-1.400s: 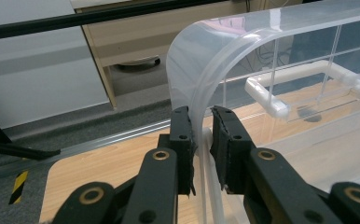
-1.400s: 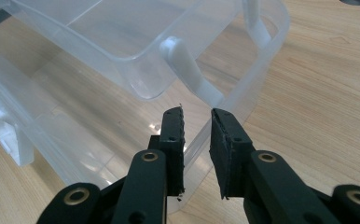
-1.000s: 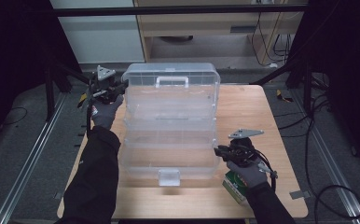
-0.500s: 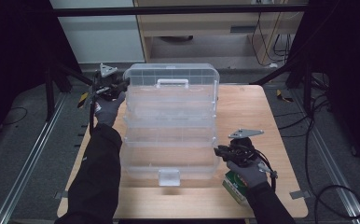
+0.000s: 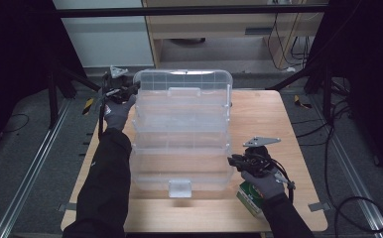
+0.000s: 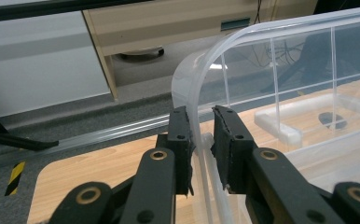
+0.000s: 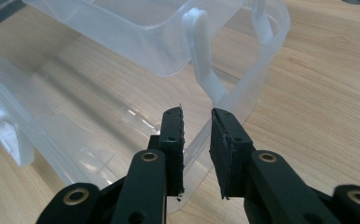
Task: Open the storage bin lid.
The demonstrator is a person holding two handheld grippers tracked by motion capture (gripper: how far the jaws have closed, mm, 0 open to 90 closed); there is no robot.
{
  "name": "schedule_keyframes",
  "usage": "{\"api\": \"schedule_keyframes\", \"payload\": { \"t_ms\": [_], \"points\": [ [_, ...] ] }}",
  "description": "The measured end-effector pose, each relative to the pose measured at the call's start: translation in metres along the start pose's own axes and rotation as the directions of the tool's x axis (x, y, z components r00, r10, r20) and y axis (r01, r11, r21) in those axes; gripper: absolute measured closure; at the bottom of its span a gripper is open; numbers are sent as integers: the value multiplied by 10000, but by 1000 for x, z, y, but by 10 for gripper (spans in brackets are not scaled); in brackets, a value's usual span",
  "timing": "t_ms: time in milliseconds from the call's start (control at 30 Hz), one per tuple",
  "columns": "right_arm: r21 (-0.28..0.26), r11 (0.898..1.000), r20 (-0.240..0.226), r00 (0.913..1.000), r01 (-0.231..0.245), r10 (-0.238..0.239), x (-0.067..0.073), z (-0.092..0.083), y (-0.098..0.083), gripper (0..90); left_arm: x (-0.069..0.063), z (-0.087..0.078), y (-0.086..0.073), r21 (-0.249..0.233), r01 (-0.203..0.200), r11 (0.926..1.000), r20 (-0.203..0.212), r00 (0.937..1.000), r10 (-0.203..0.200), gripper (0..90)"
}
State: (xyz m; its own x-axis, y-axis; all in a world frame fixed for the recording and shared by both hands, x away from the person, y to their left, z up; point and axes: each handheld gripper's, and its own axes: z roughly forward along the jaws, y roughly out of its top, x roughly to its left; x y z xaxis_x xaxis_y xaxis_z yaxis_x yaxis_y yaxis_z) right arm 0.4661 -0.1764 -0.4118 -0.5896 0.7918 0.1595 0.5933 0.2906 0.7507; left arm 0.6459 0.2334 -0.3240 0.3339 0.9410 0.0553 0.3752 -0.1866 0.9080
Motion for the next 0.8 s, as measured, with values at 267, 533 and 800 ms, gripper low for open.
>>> {"api": "schedule_keyframes", "payload": {
  "t_ms": [267, 533, 800],
  "points": [
    [7, 10000, 2, 10000, 6, -6, 0, 0, 0, 750, 3, 12, -2, 81, 252, 9996, 24, 9997, -253, 766],
    [-3, 10000, 2, 10000, 47, -47, 0, 0, 0, 749, 5, 23, -2, 292, 397, 9988, 14, 9992, -398, 766],
    [10, 10000, 54, 9999, 95, -95, 0, 0, 0, 750, 8, 30, -4, 350, 535, 9980, 46, 9985, -537, 767]
  ]
}}
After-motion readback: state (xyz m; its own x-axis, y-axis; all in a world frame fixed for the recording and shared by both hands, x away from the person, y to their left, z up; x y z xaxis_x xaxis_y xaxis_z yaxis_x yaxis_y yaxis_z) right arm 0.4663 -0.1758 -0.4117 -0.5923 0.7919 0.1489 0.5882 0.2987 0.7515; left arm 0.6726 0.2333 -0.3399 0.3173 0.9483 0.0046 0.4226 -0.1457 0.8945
